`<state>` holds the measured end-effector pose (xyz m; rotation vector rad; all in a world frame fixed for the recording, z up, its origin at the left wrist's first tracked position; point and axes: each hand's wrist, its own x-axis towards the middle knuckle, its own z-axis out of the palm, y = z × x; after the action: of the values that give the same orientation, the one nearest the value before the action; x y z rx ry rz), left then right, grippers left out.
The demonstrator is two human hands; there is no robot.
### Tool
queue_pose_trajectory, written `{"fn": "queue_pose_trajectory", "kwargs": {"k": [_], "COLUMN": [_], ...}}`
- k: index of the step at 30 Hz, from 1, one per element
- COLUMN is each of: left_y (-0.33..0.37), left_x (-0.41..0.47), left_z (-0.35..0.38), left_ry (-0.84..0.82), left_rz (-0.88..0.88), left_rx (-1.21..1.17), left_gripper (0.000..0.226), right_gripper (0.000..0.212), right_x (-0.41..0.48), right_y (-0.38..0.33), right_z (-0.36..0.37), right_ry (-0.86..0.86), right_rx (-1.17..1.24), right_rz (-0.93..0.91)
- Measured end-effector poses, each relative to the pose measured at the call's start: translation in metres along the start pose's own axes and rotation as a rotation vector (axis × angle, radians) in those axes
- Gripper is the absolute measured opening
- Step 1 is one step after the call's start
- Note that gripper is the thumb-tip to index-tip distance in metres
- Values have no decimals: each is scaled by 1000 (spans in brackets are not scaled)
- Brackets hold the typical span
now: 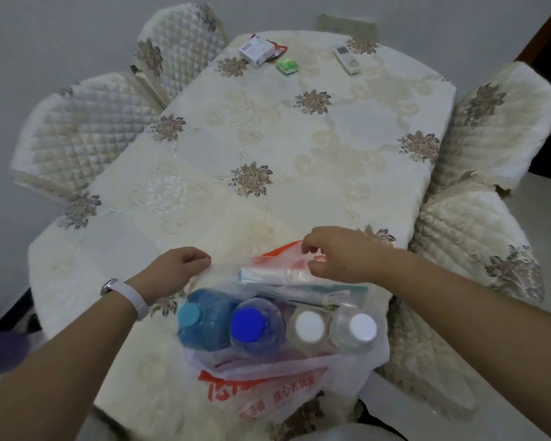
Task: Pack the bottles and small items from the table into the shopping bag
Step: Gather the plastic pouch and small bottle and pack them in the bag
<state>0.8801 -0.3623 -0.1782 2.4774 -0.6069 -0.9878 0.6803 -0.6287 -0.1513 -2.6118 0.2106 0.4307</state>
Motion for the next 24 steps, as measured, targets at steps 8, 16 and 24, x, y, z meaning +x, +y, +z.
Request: {"fn": "queue_pose_trajectory", "kwargs": {"k": [8, 16, 24], "left_y": [-31, -29, -26], "left_x": [0, 22, 52], "left_z": [21, 28, 34], "left_ry": [-103, -251, -158], "left_rz": [-72, 44, 58], "left_rx": [-166, -300, -356], "left_gripper": [18, 15, 10], "right_gripper": [45, 37, 13], "right_x": [60, 76, 73], "right_y": [-20, -15, -10], "right_z": [41, 69, 65], "right_ry": [-266, -259, -212], "right_rx": [-126, -276, -180], "right_rz": [-28, -92, -86]}}
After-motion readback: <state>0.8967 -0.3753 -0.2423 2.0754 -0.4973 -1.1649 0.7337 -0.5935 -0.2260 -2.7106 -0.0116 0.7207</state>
